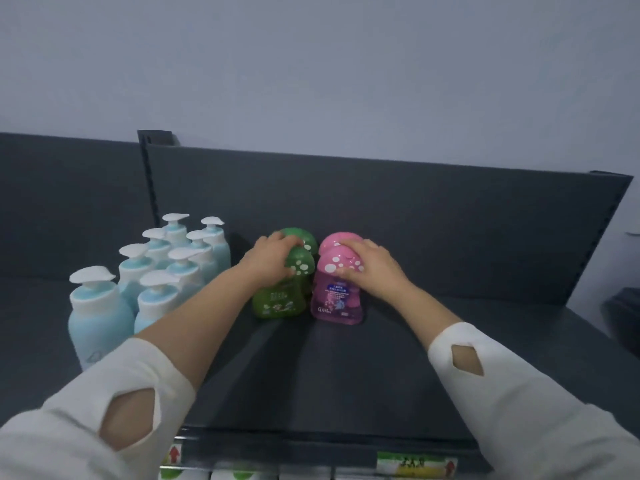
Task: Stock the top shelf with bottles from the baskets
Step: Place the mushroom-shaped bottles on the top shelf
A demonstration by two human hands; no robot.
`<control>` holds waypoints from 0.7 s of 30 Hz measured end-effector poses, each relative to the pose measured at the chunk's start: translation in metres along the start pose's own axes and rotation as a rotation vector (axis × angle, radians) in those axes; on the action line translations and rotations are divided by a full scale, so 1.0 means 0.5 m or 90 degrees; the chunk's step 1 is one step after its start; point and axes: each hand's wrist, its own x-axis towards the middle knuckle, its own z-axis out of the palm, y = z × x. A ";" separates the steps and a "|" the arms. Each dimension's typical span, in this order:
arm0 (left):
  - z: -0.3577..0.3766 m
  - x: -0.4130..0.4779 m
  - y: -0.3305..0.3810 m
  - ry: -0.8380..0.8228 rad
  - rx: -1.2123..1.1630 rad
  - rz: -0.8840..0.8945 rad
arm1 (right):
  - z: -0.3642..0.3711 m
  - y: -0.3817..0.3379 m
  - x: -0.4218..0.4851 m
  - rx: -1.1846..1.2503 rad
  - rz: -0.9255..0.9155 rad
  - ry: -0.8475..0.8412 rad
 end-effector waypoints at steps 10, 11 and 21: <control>0.003 0.020 -0.002 0.036 0.183 0.021 | -0.002 -0.003 0.004 -0.153 -0.049 0.002; 0.005 0.022 -0.001 0.040 0.183 0.020 | -0.003 -0.001 0.006 -0.144 -0.045 0.001; 0.001 -0.008 0.025 0.108 0.211 0.028 | -0.005 -0.013 -0.022 -0.181 -0.067 0.079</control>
